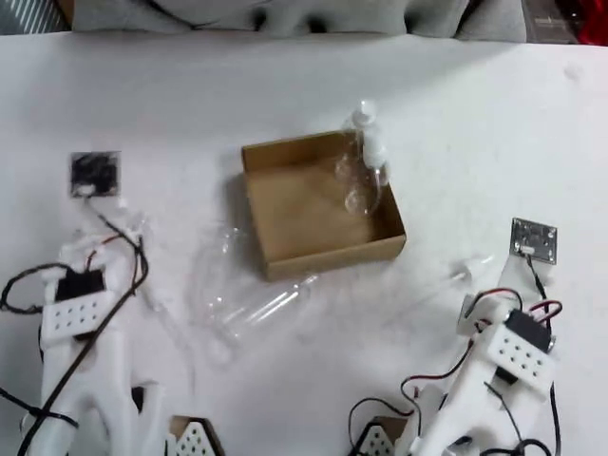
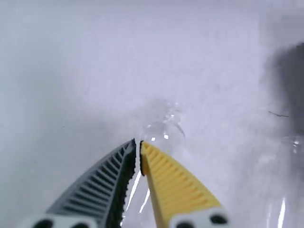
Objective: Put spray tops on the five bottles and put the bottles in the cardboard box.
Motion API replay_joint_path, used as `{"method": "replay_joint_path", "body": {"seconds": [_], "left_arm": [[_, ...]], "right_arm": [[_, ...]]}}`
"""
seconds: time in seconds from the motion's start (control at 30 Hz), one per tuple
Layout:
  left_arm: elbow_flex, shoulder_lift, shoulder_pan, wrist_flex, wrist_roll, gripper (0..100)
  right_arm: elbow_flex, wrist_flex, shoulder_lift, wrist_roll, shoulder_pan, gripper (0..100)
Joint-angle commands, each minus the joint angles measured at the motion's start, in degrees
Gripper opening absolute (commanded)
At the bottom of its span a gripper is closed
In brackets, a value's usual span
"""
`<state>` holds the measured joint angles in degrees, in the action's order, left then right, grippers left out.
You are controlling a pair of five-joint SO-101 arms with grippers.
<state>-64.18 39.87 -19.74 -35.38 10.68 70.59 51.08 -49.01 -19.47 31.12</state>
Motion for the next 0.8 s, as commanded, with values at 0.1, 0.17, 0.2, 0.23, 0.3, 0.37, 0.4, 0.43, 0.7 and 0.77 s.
{"method": "replay_joint_path", "body": {"seconds": [0.1,0.17,0.2,0.23,0.3,0.37,0.4,0.43,0.7,0.77], "left_arm": [[17.1,1.0,18.7,-23.6,10.8,2],[18.5,1.0,24.9,-26.2,11.4,2],[19.0,1.0,28.1,-27.2,11.3,2],[19.3,1.0,31.0,-27.9,11.3,2],[19.6,1.0,36.3,-29.5,11.3,2],[19.7,1.0,40.8,-31.2,11.6,2],[19.5,1.0,43.1,-32.1,11.7,3],[19.3,1.0,45.5,-33.0,11.7,3],[13.5,0.6,55.3,-31.6,11.6,19],[11.3,0.5,54.5,-28.3,11.7,18]], "right_arm": [[0.1,-3.1,-1.5,-0.7,-0.7,2.2],[0.6,-3.4,-1.5,-0.8,-0.7,2.2],[0.7,-3.4,-1.5,-0.9,-0.7,2.2],[0.7,-3.5,-1.5,-0.9,-0.7,2.2],[0.7,-3.5,-1.5,-0.9,-0.7,2.2],[0.7,-3.5,-1.5,-0.9,-0.7,2.2],[0.8,-3.5,-1.5,-0.9,-0.7,2.2],[0.8,-3.5,-1.5,-0.9,-0.7,2.2],[0.9,-3.5,-1.5,-0.9,-2.2,2.2],[0.9,-3.5,-1.5,-0.9,-2.2,2.2]]}}
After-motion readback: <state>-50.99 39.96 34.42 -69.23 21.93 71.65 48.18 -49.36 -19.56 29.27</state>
